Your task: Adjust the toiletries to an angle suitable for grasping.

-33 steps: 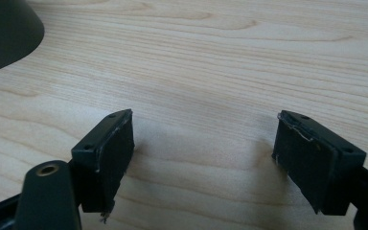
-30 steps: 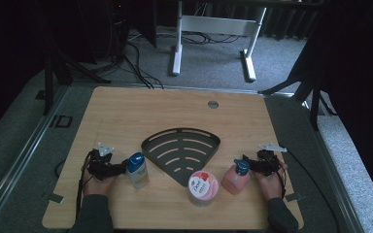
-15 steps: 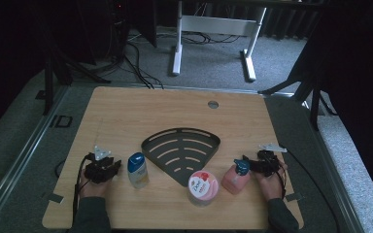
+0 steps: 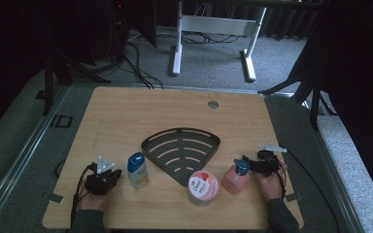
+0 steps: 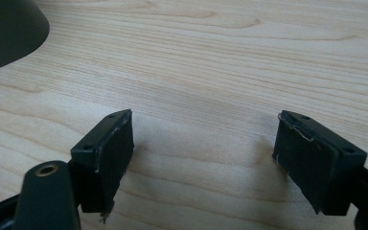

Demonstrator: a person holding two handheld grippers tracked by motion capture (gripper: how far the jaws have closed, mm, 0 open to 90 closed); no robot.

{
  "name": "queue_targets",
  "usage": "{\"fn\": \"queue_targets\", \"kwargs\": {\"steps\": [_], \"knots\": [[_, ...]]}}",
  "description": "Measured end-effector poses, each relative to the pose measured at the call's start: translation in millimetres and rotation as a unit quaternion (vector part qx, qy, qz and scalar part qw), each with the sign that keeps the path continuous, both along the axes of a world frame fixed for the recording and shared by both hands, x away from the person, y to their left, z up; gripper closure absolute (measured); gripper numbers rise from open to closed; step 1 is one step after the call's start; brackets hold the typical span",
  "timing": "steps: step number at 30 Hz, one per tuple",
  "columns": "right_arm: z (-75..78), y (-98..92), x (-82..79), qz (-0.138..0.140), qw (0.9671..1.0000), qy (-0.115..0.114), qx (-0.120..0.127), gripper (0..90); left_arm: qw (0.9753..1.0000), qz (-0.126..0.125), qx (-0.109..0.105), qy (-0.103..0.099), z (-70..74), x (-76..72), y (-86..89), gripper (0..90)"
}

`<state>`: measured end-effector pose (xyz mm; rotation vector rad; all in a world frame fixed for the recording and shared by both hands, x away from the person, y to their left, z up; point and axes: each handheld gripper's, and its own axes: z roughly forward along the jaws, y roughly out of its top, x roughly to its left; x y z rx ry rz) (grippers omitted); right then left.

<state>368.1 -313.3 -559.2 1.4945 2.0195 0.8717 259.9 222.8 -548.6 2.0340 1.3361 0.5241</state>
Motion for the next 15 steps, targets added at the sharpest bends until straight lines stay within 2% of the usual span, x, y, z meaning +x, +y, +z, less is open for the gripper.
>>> {"fn": "queue_targets", "kwargs": {"steps": [1,4,6,11,15], "knots": [[0.0,0.1,0.0,0.0,1.0,0.0,0.0,21.0,0.9999,-0.011,0.0,-0.001,0.5,-5.6,-1.9,89.9],[0.0,0.1,0.0,0.0,1.0,0.0,0.0,21.0,0.9998,-0.021,-0.006,0.004,-1.2,-11.6,-6.0,89.9],[0.0,0.1,0.0,0.0,1.0,0.0,0.0,21.0,0.9995,-0.029,0.004,0.009,-1.7,-15.7,-8.8,89.8],[0.0,0.1,0.0,0.0,1.0,0.0,0.001,21.0,0.9991,-0.041,-0.003,0.01,-0.8,-27.5,-11.2,89.9],[0.0,0.0,0.0,0.0,1.0,0.0,0.0,21.0,0.9978,-0.066,-0.006,0.005,0.9,-36.6,-17.9,89.9]]}}
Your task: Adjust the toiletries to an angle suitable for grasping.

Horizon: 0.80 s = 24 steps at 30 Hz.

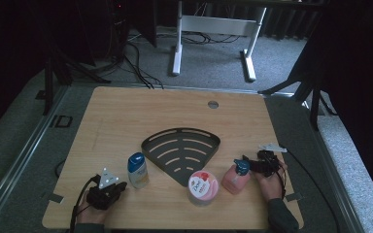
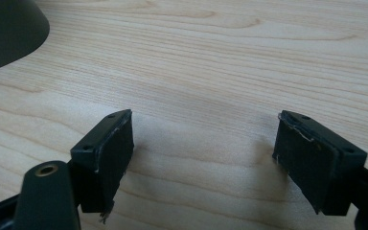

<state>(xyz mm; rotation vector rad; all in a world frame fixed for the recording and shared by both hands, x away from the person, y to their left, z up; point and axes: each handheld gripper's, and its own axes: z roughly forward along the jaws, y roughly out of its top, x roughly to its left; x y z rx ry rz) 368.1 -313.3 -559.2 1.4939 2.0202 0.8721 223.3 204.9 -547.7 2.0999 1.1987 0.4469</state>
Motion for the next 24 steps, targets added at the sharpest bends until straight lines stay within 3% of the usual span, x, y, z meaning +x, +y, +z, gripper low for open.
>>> {"fn": "queue_targets", "kwargs": {"steps": [13,24], "knots": [[0.0,0.1,0.0,0.0,1.0,0.0,0.0,20.9,0.9984,-0.057,0.0,-0.009,1.3,-9.0,-19.4,89.9],[0.0,0.1,0.0,0.0,1.0,0.0,0.0,20.9,0.9977,-0.067,0.011,-0.006,-1.1,-2.2,-32.0,89.8]]}}
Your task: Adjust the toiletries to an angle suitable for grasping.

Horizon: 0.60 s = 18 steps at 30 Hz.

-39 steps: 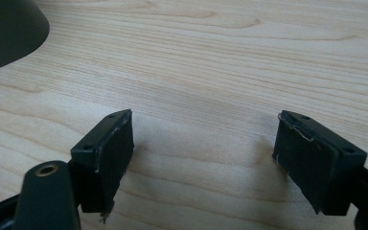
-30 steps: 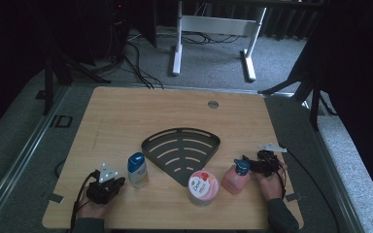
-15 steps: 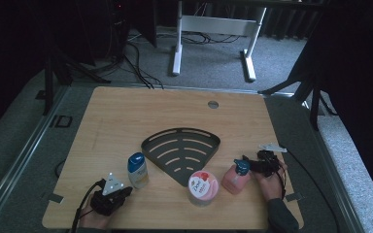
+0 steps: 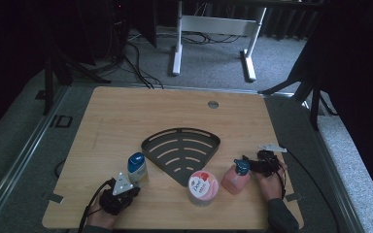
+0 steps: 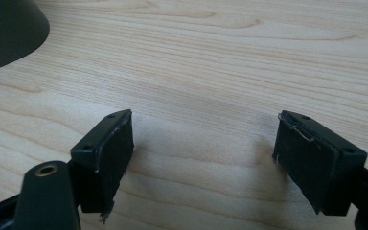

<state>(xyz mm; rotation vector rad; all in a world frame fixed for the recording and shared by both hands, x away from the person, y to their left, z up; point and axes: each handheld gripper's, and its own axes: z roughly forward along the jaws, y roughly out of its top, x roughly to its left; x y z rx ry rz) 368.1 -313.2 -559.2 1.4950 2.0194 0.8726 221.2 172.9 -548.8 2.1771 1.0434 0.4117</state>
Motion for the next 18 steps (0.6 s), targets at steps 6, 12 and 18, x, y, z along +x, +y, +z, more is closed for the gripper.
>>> {"fn": "queue_targets", "kwargs": {"steps": [6,12,18], "knots": [[0.0,-0.1,0.0,0.0,1.0,0.0,0.0,20.9,0.9999,-0.008,0.004,-0.006,0.2,2.0,-8.7,89.9],[0.0,0.0,0.0,0.0,1.0,0.0,0.0,20.9,0.9999,-0.005,0.012,-0.007,-2.9,9.3,-11.9,89.9],[0.0,-0.1,0.0,0.0,1.0,0.0,0.0,20.9,0.9999,0.005,0.011,-0.007,-4.1,16.7,-11.3,89.9]]}}
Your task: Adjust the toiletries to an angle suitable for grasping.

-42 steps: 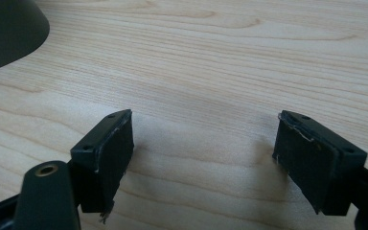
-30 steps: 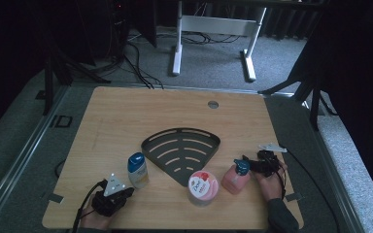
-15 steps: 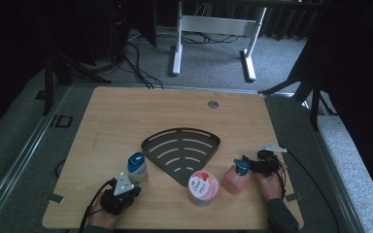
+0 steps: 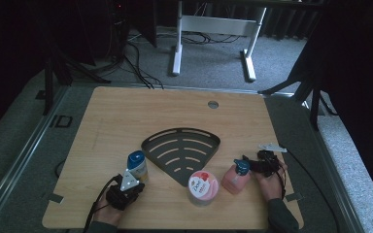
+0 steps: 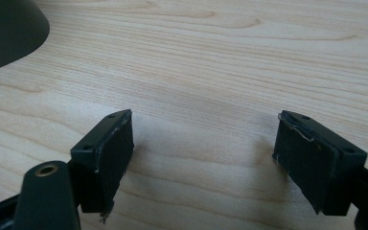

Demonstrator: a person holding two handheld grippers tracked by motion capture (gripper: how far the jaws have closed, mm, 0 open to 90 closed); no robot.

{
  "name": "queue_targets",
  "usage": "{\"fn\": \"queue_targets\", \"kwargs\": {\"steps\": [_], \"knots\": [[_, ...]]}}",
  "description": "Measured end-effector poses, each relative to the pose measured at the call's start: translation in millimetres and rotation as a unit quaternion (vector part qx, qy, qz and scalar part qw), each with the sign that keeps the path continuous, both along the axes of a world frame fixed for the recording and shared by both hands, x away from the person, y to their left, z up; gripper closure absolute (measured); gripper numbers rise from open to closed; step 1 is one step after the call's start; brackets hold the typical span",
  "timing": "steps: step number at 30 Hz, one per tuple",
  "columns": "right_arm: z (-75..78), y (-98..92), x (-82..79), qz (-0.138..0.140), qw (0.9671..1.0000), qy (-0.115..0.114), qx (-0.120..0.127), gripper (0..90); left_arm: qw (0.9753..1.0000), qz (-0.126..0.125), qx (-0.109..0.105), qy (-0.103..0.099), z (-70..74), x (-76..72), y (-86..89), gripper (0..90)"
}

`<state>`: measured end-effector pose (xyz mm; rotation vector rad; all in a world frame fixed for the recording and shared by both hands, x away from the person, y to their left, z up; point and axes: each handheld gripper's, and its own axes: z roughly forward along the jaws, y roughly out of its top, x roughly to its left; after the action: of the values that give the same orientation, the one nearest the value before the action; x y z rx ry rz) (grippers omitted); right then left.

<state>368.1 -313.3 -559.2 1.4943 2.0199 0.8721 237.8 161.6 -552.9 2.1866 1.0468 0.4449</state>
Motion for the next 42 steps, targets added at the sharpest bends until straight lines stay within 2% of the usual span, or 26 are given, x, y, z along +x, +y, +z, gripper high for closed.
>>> {"fn": "queue_targets", "kwargs": {"steps": [9,20,24,32,37,40,42], "knots": [[0.0,0.2,-0.4,0.001,1.0,0.0,0.0,21.0,0.9999,0.016,0.002,-0.002,-1.0,12.9,-1.2,89.8],[0.1,-0.8,-1.4,0.014,0.9999,0.001,0.0,21.0,0.9995,0.032,0.0,-0.005,-1.5,27.4,0.8,89.7],[0.2,-1.9,-1.6,0.021,0.9998,0.002,0.0,21.0,0.9992,0.039,0.007,-0.01,-1.6,30.4,1.1,89.7],[2.3,-0.2,-2.7,0.029,0.9995,0.013,-0.004,21.1,0.9986,0.052,0.005,-0.01,-1.9,35.3,3.9,89.7],[3.2,0.6,-4.3,0.039,0.9991,0.018,-0.006,20.5,0.9984,0.057,-0.005,-0.008,-2.6,36.6,9.1,89.1],[4.2,1.6,-5.0,0.046,0.9985,0.027,-0.01,17.8,0.9986,0.05,-0.002,-0.014,-3.2,34.7,11.1,84.7],[5.9,2.6,-4.9,0.051,0.998,0.036,-0.014,19.3,0.9986,0.051,-0.011,-0.011,-3.6,34.5,13.6,83.2]]}}
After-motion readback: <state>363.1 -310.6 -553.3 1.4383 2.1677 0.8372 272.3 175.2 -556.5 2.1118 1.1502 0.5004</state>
